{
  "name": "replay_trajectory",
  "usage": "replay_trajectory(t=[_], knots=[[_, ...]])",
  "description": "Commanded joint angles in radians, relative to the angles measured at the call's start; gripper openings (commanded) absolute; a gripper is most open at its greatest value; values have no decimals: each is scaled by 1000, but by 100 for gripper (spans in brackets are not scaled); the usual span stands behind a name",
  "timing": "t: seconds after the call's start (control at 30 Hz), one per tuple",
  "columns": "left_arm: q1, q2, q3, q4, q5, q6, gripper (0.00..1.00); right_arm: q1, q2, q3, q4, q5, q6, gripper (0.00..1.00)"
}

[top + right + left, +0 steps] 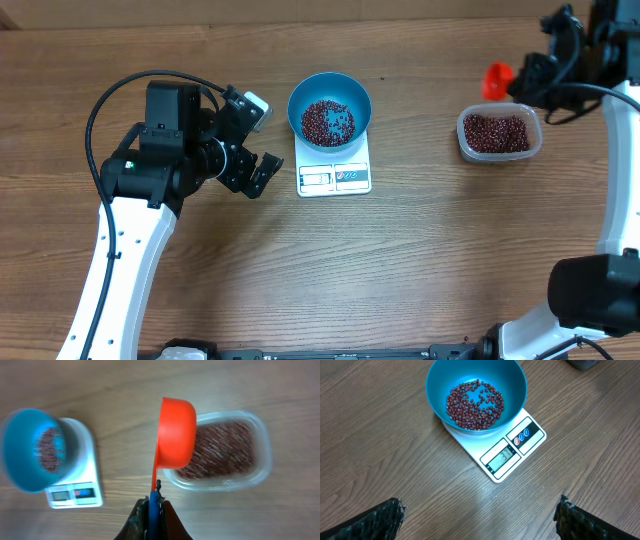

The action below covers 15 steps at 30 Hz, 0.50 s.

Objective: Scoop item into bowl and weigh 150g on scale
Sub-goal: 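Carry the empty scoop right back to the bean tub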

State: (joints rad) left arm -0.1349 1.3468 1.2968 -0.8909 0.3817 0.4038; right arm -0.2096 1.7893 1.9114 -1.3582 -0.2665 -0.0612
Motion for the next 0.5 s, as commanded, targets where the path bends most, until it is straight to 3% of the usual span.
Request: replay_trajectory(t=[0.0,0.47], knots=[[3,7,-2,2,0,27,100,-29,-5,-80,26,60,-19,4],[3,7,-2,2,0,27,99,-36,3,-394,290,151,-18,4]])
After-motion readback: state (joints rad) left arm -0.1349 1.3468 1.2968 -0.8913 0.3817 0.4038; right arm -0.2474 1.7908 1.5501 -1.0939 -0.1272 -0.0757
